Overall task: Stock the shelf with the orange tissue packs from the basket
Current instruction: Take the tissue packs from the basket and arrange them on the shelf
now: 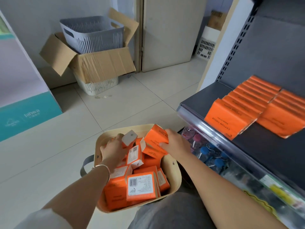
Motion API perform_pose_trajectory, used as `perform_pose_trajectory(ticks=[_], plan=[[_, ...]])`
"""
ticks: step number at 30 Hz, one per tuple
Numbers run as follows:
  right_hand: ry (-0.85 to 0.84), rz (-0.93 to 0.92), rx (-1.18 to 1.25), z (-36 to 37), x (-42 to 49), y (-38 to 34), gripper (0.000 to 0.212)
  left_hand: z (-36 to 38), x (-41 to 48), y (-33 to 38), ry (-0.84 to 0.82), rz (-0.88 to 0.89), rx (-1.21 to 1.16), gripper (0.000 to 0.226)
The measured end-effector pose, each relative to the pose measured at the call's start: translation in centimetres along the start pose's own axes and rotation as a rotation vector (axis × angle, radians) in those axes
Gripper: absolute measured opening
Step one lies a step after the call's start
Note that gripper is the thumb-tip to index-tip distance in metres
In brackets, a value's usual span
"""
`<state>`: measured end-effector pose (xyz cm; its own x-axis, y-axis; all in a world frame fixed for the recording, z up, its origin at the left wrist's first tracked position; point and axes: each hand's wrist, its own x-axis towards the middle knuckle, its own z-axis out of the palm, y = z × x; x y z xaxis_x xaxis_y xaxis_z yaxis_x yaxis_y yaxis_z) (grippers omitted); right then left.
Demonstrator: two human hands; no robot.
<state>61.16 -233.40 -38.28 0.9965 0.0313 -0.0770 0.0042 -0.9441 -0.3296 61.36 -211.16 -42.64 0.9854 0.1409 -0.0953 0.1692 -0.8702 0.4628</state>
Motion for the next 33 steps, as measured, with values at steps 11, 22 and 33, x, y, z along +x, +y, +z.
perform_pose_trajectory(ticks=[11, 22, 33], plan=[[0.328, 0.057, 0.056, -12.7, -5.9, 1.0, 0.048, -9.6, -5.1, 13.4, 0.15, 0.239, -0.219, 0.057], [0.622, 0.341, 0.109, -21.0, -13.1, 8.9, 0.052, -11.3, -8.5, 25.2, 0.069, 0.73, -0.299, 0.044], [0.5, 0.622, -0.034, -19.7, -13.3, 18.2, 0.049, -8.9, -7.7, 32.4, 0.208, 0.862, 0.191, 0.045]])
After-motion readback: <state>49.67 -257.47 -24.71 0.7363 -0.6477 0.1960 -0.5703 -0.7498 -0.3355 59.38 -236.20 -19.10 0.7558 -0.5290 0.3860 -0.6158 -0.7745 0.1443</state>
